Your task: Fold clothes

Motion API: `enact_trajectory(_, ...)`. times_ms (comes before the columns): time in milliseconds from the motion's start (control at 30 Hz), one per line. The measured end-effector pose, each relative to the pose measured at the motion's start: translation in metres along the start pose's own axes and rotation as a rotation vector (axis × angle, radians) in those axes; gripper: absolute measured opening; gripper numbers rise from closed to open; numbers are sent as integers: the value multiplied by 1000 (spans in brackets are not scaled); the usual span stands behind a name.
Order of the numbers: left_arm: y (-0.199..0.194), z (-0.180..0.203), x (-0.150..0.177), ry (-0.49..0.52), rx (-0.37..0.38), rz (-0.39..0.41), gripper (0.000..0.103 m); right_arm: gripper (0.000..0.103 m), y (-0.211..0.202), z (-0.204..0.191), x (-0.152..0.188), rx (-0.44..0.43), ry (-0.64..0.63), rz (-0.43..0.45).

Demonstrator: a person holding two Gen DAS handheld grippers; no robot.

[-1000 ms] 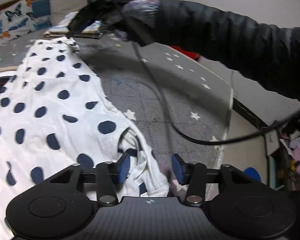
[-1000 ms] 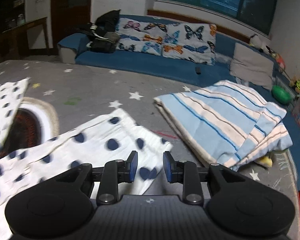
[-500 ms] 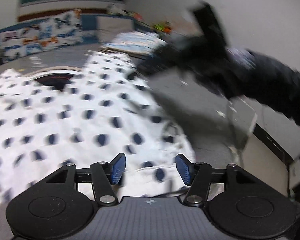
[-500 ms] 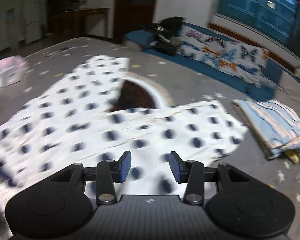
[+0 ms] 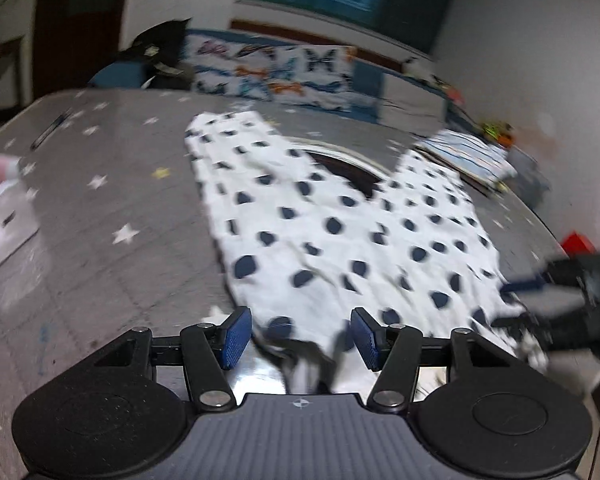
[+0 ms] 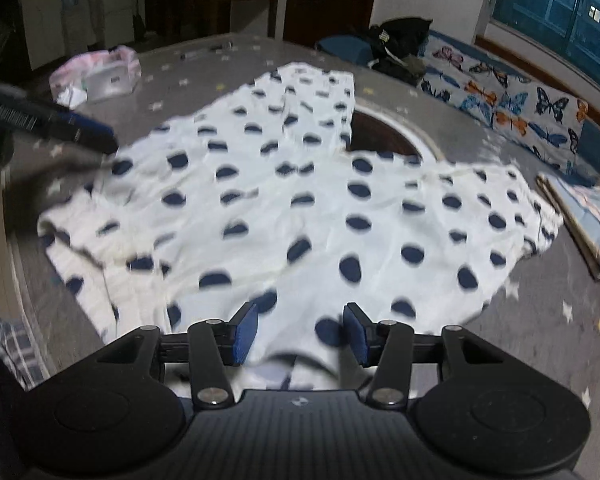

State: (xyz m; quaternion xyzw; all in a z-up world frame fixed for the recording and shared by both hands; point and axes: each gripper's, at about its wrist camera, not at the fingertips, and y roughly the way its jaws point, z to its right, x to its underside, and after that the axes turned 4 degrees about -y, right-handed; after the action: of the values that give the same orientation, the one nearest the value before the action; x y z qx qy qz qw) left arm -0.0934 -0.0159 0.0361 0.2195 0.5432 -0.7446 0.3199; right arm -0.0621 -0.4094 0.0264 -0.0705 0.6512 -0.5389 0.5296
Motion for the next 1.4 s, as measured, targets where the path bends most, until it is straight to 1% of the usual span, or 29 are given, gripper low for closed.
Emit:
enact_trajectory(100,11,-8,-3,-50,-9,-10,55,49,1,-2,9,16,2,-19)
enact_trajectory(200,22,-20,-6,-117,-2,-35,44,51,-1,-3,11,27,10,-16)
enact_trajectory(233,26,-21,-7,-131,-1,-40,35,51,-1,-3,11,30,12,-17)
enact_trajectory(267,30,-22,-7,-142,-2,-42,24,51,-1,-3,12,32,15,-17)
enact_trajectory(300,33,-24,-7,-153,-4,-43,18,52,-1,-4,12,34,16,-16)
enact_trajectory(333,33,-25,-7,-162,-7,-41,7,52,-1,-4,12,37,17,-14)
enact_trajectory(367,32,-26,-6,-170,-12,-36,5,52,-1,-4,12,38,19,-14)
enact_trajectory(500,27,-28,-7,-168,-35,-23,3,53,-2,-3,14,40,27,-17)
enact_trajectory(567,25,-29,-7,-159,-48,-18,3,55,-2,-1,16,40,32,-16)
enact_trajectory(733,19,-30,-8,-136,-81,-5,4,56,-4,0,15,45,27,-15)
enact_trajectory(800,17,-30,-9,-126,-94,0,7,56,-9,-1,13,51,21,-2)
enact_trajectory(933,6,-25,-11,-93,-127,26,10,56,-23,-4,7,43,18,39)
enact_trajectory(967,2,-23,-10,-88,-119,28,11,56,-26,-6,6,33,18,48)
enact_trajectory(1033,-7,-17,-8,-75,-73,14,11,56,-30,-11,4,10,20,59)
enact_trajectory(1133,-16,-2,3,-37,-13,-32,12,55,-33,-23,4,-37,4,64)
enact_trajectory(1233,-15,7,14,-29,8,-75,12,54,-35,-35,4,-75,-20,67)
enact_trajectory(1333,-12,13,23,-40,18,-115,19,53,-34,-50,5,-117,-50,60)
enact_trajectory(1367,-15,15,25,-39,28,-116,21,53,-34,-56,6,-122,-66,54)
enact_trajectory(1400,-19,16,26,-36,41,-111,21,52,-34,-61,8,-124,-80,48)
